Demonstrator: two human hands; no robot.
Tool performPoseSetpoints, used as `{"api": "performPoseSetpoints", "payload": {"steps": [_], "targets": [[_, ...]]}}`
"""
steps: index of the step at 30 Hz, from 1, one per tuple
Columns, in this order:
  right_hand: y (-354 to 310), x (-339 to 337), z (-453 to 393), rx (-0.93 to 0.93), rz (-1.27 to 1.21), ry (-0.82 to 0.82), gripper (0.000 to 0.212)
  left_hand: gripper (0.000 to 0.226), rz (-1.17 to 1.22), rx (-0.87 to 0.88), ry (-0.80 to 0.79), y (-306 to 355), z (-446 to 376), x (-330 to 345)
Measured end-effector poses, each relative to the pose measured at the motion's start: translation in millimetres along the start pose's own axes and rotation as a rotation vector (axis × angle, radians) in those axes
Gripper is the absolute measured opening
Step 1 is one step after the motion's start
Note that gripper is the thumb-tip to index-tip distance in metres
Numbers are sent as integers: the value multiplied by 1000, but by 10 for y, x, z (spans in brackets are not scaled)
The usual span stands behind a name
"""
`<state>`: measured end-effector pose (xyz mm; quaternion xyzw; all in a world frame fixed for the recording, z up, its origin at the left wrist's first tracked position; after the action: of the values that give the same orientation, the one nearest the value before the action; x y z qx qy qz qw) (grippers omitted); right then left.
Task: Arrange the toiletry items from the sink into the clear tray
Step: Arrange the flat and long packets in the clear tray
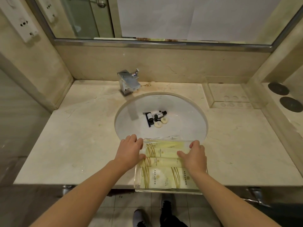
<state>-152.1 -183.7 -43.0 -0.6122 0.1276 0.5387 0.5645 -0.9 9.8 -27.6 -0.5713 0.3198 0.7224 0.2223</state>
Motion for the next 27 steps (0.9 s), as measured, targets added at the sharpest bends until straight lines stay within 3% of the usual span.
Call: {"api": "performPoseSetpoints", "payload": {"steps": [7,13,19,24,27], "targets": [[-107,123,48,-95,9,-7,29,50,-19,6,-70,16,-48,72],[-150,170,64,-205,70,-17,29,42,22,3,-61,-14,-80,89],[-50,130,16,-154,246,14,40,37,13,-25,-53,-21,-121,97],[-105,0,-1,-221,151,118,25,41,18,-26,-49,-24,-176,62],[-241,-102,-56,-293,78,188,17,42,71,-9,57,-26,-193,-62]]}}
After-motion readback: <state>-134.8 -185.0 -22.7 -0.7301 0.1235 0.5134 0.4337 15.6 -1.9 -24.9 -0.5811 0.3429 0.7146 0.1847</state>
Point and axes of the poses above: each hand's wrist, its own z-axis away from the middle knuckle, its own x-axis out of the palm, y = z × x, the point moved 7 cm from there along -z, towards the middle knuckle, and after that the axes turned 1 degree about y, right-handed, at the moved point
